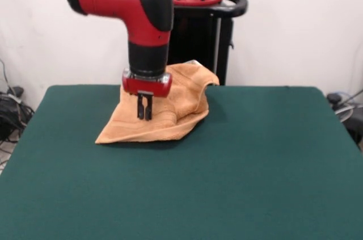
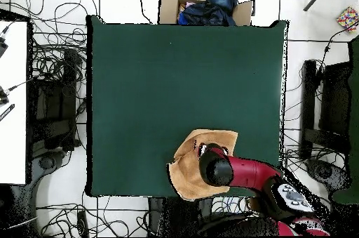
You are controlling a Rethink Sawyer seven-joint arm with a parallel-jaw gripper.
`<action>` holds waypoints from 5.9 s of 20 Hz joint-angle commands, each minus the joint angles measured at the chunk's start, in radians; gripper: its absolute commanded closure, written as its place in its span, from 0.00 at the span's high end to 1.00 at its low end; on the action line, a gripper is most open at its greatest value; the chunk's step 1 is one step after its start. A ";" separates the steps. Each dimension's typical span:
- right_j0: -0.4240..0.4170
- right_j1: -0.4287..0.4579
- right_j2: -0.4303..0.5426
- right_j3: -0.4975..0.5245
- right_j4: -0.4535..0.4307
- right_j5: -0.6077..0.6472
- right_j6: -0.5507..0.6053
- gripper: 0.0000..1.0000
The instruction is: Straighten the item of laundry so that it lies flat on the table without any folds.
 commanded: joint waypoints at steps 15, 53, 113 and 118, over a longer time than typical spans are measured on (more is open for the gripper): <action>0.220 0.293 -0.369 -0.110 0.271 -0.784 0.101 0.00; -0.038 -0.060 0.057 0.009 0.039 0.011 0.061 0.00; 0.139 0.675 -0.237 -0.498 0.188 -0.958 0.078 0.00; 0.140 0.660 -0.240 -0.512 0.166 -0.918 0.066 0.00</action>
